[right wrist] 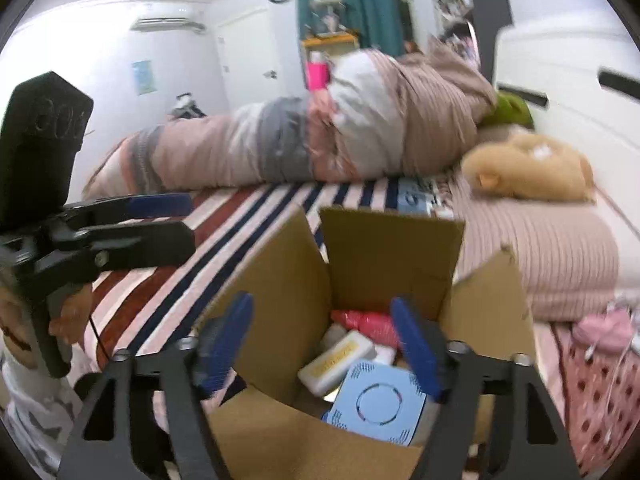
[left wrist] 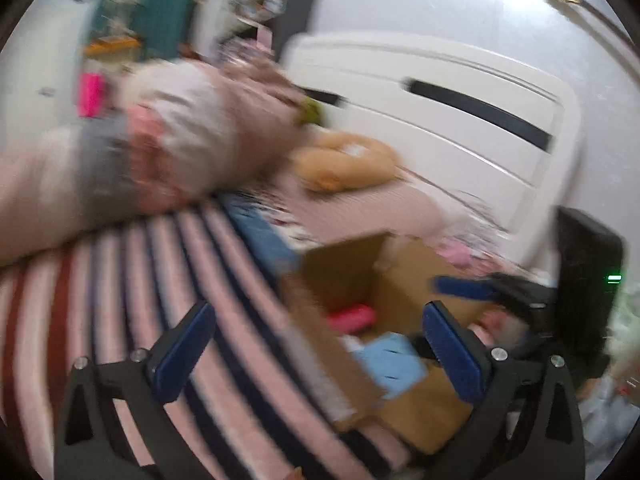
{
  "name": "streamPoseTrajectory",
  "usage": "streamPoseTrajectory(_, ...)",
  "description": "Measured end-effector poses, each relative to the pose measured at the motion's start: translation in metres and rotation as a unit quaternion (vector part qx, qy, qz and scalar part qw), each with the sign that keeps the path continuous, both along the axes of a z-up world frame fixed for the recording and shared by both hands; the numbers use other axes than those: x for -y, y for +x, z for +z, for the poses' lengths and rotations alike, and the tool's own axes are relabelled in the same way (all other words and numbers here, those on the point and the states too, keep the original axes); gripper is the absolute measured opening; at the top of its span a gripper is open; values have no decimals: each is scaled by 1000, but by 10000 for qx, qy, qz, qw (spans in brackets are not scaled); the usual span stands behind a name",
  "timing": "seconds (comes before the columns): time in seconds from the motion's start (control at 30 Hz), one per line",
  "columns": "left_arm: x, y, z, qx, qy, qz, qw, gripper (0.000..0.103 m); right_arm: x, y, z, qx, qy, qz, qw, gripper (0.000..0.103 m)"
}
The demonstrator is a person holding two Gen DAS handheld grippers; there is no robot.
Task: Organize rigid objects
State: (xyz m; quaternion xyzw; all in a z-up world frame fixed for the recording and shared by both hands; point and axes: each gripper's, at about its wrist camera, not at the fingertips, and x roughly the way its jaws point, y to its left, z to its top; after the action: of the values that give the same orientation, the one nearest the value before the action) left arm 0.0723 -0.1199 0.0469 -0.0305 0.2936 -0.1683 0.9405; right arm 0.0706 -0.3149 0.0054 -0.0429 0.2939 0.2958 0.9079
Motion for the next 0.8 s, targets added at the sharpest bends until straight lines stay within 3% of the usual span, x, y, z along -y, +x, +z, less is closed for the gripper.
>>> streamPoseTrajectory(0.03,-4,-6,0,69,82,274,9996,102,-1,-4,4,169,-12,98,9998,88)
streamPoseTrajectory(0.13,-19,-25,-1,179,200,1013,9945,102,-4,-19,15,777,-33,421,9961,102)
streamPoseTrajectory(0.23,-31,-39,-5,386,307,1679,9846,102,-6,-28,22,1282,56,769,9888,103)
streamPoseTrajectory(0.3,-35,-44,-8,428,465,2017,9774,102,-8,-27,23,1292,152,890,9875,103)
streamPoseTrajectory(0.43,-43,-50,-10,460,554,2241,9719,102,-9,-29,22,1203,391,1104,9858,103)
streamPoseTrajectory(0.8,-47,-52,-12,457,548,2397,9682,102,-11,-31,16,1337,172,960,9862,103)
